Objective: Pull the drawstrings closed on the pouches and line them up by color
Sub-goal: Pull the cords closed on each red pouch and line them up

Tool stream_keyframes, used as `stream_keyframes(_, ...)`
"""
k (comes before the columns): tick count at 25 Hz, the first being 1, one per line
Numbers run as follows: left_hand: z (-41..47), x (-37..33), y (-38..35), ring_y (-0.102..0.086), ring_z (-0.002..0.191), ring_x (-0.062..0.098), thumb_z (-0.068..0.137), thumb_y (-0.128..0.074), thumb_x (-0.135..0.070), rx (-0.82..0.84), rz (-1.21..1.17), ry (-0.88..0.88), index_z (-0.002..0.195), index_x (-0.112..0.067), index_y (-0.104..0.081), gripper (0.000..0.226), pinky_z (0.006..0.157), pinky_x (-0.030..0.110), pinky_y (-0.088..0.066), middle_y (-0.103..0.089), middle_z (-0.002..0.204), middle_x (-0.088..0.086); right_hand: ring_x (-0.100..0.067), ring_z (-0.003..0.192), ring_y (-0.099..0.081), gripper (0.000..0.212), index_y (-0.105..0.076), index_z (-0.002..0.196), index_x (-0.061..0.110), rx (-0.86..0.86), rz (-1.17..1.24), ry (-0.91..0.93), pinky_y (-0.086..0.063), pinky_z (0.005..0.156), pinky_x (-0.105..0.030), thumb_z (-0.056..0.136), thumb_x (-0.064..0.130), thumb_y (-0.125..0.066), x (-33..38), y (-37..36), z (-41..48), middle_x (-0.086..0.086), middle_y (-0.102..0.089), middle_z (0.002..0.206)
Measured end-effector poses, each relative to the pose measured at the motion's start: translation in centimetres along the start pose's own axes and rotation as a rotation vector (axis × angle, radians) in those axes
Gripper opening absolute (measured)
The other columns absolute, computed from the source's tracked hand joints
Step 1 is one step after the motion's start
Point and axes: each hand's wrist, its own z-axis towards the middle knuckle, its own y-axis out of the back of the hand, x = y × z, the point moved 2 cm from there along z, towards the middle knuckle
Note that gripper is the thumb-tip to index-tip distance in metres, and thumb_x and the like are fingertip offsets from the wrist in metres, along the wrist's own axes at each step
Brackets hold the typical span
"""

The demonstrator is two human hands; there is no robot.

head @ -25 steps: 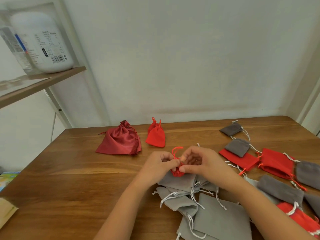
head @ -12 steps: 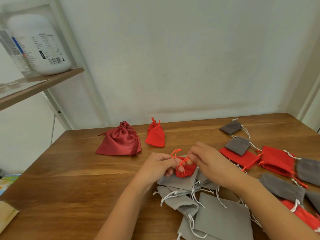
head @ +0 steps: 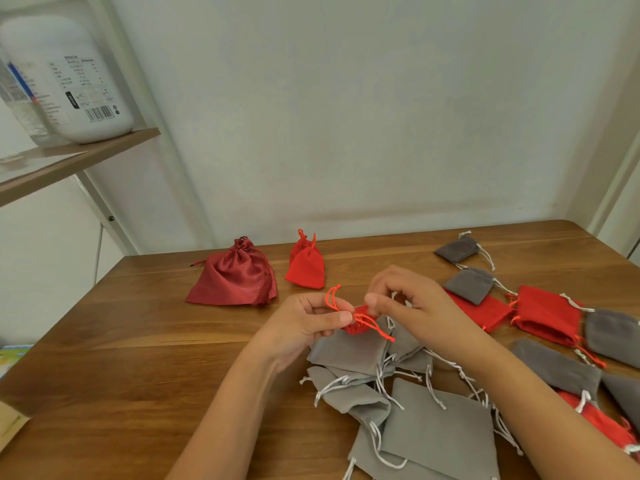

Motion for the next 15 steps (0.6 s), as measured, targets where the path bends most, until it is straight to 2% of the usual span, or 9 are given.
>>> stream_keyframes(1,0.0,-0.1,-0.1,-0.051,0.06,0.007,0.063,-0.072,-0.011,0.003,0.01,-0.026,0.069,-0.017,-0.075,0.008,0.061,0.019,-0.038,-0.067,0.068,0.0,-0.008,0.077,-0.056,0.008,-0.066,0.078,0.026,-0.012,-0.005,-0.017,-0.041,0.069,-0.02,0.085,0.026,-0.07,-0.1,0.1,0.1,0.014,-0.062,0.084)
stream_keyframes(3,-0.1,-0.2,-0.2,-0.051,0.057,0.005,0.065,-0.071,-0.01,0.001,-0.005,-0.072,0.071,-0.016,-0.076,0.01,0.059,0.018,-0.04,-0.068,0.067,0.001,-0.001,0.069,-0.053,0.012,-0.067,0.086,0.026,0.041,-0.006,-0.072,-0.037,0.063,-0.012,0.079,0.023,-0.076,-0.3,-0.2,0.0,0.024,-0.062,0.078)
stream_keyframes(5,-0.2,-0.3,-0.4,-0.051,0.054,0.003,0.068,-0.068,-0.01,-0.013,-0.008,-0.11,0.074,-0.016,-0.077,0.012,0.056,0.014,-0.041,-0.068,0.065,0.0,0.003,0.062,-0.049,0.017,-0.068,0.086,0.024,0.078,-0.01,-0.126,-0.035,0.06,-0.01,0.074,0.023,-0.08,-0.3,-0.8,0.0,0.028,-0.059,0.07)
stream_keyframes(8,-0.1,-0.5,-0.5,-0.05,0.055,0.003,0.07,-0.066,-0.012,-0.025,0.005,-0.159,0.074,-0.016,-0.078,0.014,0.057,0.014,-0.041,-0.068,0.064,-0.001,0.004,0.064,-0.049,0.019,-0.07,0.087,0.023,0.066,0.052,-0.162,-0.036,0.061,-0.012,0.072,0.022,-0.082,-0.5,-1.3,0.1,0.018,-0.062,0.069)
stream_keyframes(10,0.0,-0.5,-0.6,-0.05,0.054,0.002,0.071,-0.064,-0.012,-0.032,-0.017,-0.171,0.071,-0.017,-0.078,0.015,0.057,0.014,-0.041,-0.067,0.062,-0.002,-0.002,0.068,-0.052,0.015,-0.072,0.088,0.027,0.066,0.087,-0.156,-0.041,0.064,-0.018,0.076,0.022,-0.078,-0.7,-1.2,0.0,0.01,-0.065,0.073)
stream_keyframes(12,0.0,-0.4,-0.6,-0.051,0.054,0.002,0.072,-0.062,-0.012,-0.036,-0.056,-0.168,0.069,-0.017,-0.077,0.016,0.056,0.014,-0.042,-0.067,0.062,-0.002,-0.005,0.071,-0.055,0.01,-0.073,0.092,0.028,0.06,0.115,-0.124,-0.044,0.065,-0.017,0.082,0.024,-0.072,-0.5,-1.2,-0.1,0.007,-0.069,0.081)
stream_keyframes(15,0.1,-0.4,-0.4,-0.054,0.057,0.004,0.074,-0.061,-0.013,0.007,-0.115,-0.165,0.071,-0.015,-0.078,0.017,0.058,0.014,-0.044,-0.068,0.065,0.001,-0.008,0.074,-0.056,0.013,-0.073,0.092,0.023,0.032,0.145,-0.081,-0.044,0.067,-0.017,0.08,0.029,-0.071,-0.4,-1.4,0.0,0.005,-0.067,0.086)
